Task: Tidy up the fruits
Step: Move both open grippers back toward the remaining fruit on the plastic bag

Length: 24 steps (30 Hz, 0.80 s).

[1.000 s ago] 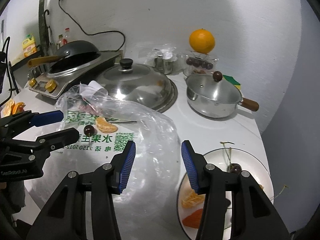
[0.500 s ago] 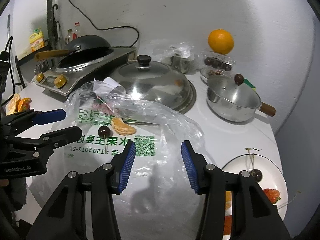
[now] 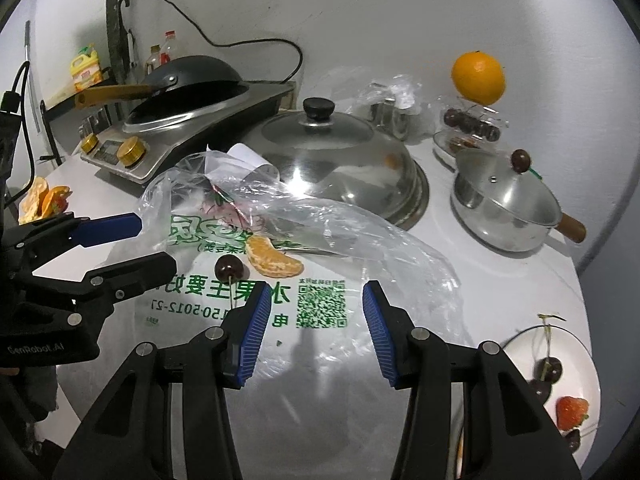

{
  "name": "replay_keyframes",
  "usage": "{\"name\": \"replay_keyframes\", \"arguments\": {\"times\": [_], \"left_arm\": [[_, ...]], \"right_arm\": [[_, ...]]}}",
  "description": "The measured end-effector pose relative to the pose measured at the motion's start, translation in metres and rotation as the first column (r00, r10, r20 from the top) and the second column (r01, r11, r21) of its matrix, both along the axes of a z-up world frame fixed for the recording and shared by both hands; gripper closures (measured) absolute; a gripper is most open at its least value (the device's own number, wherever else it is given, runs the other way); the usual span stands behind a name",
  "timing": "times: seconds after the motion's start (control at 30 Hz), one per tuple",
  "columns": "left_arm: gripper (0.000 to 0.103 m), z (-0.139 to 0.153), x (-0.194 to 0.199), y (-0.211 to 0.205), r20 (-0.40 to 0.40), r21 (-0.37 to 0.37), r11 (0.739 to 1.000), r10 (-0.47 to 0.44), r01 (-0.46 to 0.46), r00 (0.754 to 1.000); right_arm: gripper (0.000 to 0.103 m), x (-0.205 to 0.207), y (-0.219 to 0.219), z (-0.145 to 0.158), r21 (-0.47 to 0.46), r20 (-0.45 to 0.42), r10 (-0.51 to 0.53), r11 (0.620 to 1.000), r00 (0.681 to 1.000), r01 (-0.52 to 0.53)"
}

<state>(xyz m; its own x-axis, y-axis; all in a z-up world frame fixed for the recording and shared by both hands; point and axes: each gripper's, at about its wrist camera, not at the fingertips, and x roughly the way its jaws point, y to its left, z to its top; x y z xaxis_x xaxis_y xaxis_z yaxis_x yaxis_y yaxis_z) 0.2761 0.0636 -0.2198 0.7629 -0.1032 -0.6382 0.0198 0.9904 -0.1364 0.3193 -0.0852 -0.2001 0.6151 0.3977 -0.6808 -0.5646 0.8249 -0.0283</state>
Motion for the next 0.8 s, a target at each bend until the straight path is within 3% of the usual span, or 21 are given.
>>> {"name": "replay_keyframes", "arguments": {"times": [0.8], "left_arm": [[0.036,-0.027,0.027,0.014,-0.055,-0.028,1.000,0.007,-0.009,0.998]], "right_arm": [[0.053,0.036,0.041,-0.030,-0.007,-0.088,0.072,0.997,0.994,-0.073]]}}
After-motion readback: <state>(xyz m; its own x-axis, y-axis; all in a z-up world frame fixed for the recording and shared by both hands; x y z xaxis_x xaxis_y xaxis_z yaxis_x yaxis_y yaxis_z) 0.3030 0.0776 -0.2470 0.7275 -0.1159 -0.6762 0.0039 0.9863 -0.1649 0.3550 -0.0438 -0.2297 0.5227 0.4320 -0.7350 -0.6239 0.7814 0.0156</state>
